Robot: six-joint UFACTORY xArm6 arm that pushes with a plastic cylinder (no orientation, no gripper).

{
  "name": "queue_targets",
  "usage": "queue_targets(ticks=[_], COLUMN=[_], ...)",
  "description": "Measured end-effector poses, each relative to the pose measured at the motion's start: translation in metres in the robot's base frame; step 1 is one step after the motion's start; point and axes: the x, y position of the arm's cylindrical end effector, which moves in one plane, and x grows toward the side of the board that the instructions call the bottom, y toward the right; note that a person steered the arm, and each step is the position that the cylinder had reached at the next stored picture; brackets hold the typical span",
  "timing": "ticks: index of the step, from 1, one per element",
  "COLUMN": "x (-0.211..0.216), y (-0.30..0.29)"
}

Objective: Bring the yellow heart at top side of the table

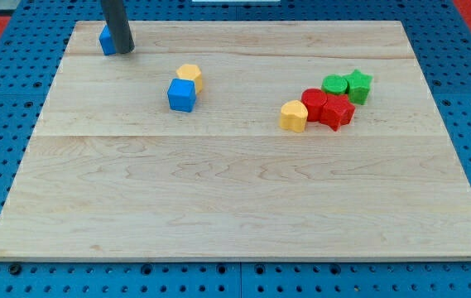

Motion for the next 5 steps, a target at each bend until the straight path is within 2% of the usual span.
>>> queue_targets(ticks=[2, 4, 5], x=[0.015, 0.073, 0.13], y=[0.016, 0.044, 0.056])
